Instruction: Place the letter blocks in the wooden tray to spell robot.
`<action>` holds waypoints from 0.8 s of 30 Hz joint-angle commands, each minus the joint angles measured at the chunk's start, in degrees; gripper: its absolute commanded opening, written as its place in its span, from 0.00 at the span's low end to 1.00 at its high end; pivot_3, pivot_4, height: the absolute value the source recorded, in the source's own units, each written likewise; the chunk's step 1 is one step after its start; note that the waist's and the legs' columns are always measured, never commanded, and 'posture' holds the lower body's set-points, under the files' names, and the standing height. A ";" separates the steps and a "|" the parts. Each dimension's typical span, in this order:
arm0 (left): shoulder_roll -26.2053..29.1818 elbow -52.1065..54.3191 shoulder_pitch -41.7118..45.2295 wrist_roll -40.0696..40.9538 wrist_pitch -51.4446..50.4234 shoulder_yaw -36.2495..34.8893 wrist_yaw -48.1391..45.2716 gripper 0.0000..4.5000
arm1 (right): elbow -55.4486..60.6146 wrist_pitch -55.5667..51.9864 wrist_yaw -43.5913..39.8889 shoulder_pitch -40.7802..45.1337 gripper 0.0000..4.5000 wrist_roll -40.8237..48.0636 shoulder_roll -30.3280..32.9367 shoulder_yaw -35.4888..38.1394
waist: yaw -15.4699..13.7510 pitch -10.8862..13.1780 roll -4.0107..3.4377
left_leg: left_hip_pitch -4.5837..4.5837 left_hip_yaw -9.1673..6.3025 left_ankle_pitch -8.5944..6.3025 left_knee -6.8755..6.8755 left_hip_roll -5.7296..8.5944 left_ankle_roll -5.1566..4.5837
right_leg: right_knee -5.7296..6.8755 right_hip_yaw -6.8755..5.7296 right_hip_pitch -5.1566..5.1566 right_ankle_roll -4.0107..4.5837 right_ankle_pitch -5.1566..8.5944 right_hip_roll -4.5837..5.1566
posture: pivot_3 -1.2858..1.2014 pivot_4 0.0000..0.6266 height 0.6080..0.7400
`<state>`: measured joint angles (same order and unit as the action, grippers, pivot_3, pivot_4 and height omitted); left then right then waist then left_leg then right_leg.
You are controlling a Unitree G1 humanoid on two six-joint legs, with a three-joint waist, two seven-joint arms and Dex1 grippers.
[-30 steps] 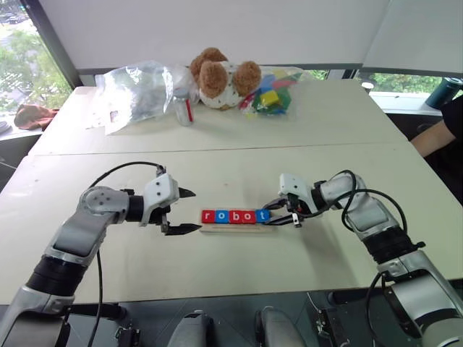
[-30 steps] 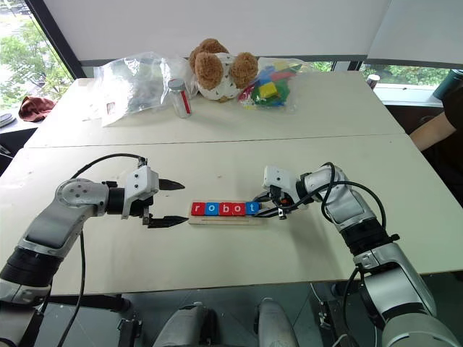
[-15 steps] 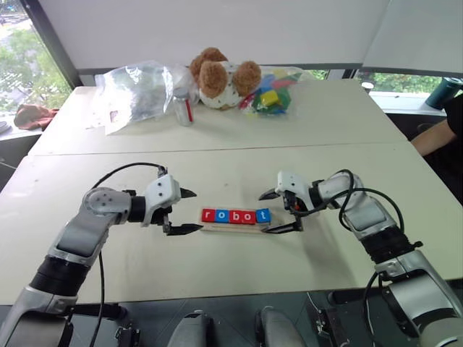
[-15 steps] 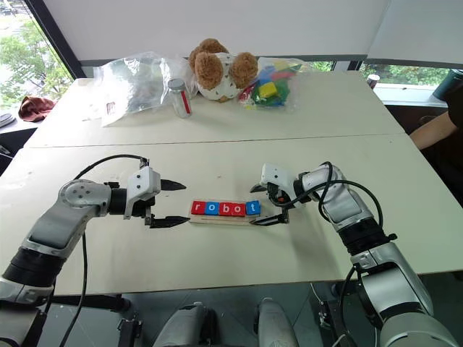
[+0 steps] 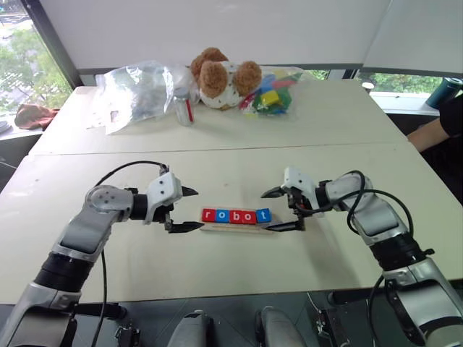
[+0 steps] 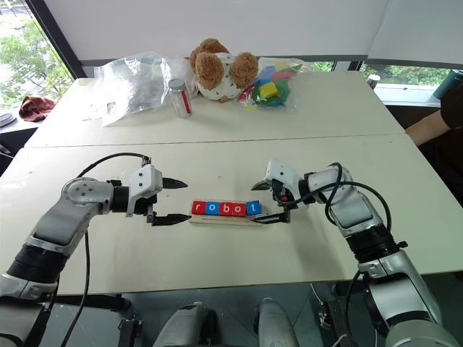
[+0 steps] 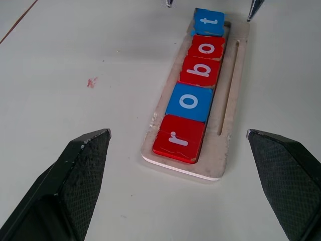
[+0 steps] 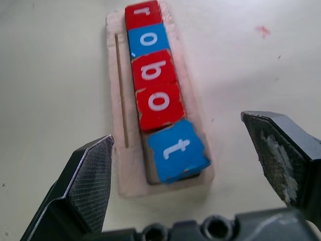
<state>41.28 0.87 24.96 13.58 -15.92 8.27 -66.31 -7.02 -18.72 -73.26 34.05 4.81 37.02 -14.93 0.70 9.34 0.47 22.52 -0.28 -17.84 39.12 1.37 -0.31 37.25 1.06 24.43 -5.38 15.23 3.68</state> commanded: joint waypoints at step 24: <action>-0.97 -1.18 1.47 -0.96 1.93 -0.08 -0.38 1.00 | 14.04 -10.09 2.25 -5.64 0.99 4.09 2.83 1.36 | -0.05 0.00 0.00 | 0.00 -0.01 0.00 0.02 0.00 0.00 | 0.00 0.00 -0.01 0.00 0.00 0.00 | 0.52 0.24 1.00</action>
<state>40.30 -0.58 25.35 12.91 -14.67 8.39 -66.73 4.60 -28.46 -71.69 28.16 7.81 39.17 -15.26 0.65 9.34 0.48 22.51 -0.29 -17.84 39.14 1.37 -0.31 37.25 1.06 24.42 -5.38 15.23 3.67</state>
